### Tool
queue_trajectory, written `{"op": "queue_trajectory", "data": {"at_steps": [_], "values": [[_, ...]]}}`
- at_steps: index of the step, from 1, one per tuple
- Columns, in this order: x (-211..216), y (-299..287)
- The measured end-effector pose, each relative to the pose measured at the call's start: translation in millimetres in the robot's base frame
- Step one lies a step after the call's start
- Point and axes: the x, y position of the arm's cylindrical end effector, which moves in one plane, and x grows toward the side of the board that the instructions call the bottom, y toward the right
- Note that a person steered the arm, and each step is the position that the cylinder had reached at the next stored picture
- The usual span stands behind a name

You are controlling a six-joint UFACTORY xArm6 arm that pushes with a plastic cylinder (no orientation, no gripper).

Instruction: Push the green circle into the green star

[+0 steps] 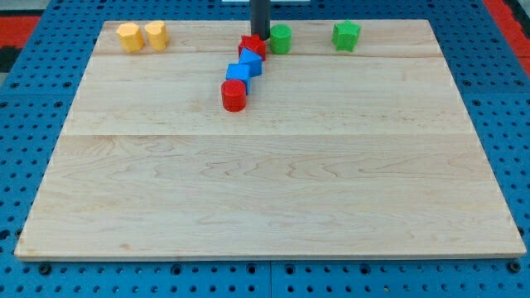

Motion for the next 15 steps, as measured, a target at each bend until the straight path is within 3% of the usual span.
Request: {"op": "queue_trajectory", "data": {"at_steps": [2, 4, 7, 9, 11, 12, 15], "values": [[2.9, 13.8], [32.1, 17.1], [20.0, 66.3], [-17.5, 2.8], [-22.4, 26.4], [-22.6, 64.8], [-22.3, 69.9]]}}
